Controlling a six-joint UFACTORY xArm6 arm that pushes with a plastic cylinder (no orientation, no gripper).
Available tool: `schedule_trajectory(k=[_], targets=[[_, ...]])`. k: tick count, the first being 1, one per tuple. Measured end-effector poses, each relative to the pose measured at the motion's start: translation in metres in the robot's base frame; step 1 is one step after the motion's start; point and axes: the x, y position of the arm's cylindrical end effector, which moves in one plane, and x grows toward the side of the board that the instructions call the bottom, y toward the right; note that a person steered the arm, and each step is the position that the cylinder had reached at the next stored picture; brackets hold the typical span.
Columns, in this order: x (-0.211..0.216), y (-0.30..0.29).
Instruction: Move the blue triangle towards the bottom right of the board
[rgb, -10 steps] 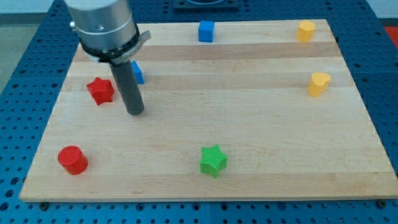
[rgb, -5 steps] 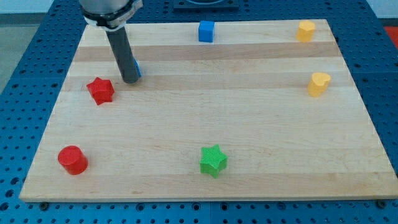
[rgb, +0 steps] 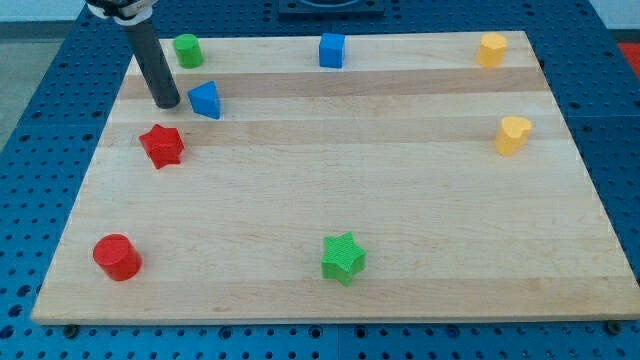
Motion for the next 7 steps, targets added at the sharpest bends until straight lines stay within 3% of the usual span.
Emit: schedule_trajectory(k=[2, 4, 7], targets=[[-0.004, 0.004], [-0.002, 0.049], [0.035, 0.076]])
